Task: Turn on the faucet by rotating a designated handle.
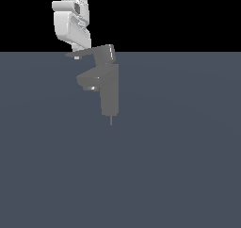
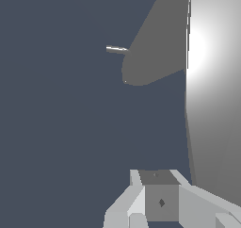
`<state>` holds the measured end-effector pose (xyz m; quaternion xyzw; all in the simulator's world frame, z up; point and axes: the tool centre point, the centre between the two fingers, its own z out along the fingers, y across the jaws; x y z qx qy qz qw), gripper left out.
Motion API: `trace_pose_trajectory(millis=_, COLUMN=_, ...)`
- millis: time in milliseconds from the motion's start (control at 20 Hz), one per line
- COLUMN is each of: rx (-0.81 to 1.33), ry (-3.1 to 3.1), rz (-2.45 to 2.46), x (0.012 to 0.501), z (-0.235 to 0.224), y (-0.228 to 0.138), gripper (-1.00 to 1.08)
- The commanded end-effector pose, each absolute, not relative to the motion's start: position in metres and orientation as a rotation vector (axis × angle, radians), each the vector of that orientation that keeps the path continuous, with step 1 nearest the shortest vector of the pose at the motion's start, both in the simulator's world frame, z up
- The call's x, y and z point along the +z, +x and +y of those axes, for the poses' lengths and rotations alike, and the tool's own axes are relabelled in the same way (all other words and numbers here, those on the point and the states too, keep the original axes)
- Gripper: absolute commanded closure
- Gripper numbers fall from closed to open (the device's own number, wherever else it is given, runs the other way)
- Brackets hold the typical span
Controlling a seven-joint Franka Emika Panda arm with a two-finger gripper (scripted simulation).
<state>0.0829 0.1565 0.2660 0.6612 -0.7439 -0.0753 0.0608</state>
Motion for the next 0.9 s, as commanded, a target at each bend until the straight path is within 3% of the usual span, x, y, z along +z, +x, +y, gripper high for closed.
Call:
trace_pose_trajectory(millis=0, rx=-0.229, ry=1.997, rz=-2.248, x=0.268, z=0.156, y=0.075, gripper=1.08)
trace_pose_trajectory(millis=850, rx=-0.229, ry=1.996, rz=-2.249, x=0.276, z=0.163, y=0.033, gripper=1.08)
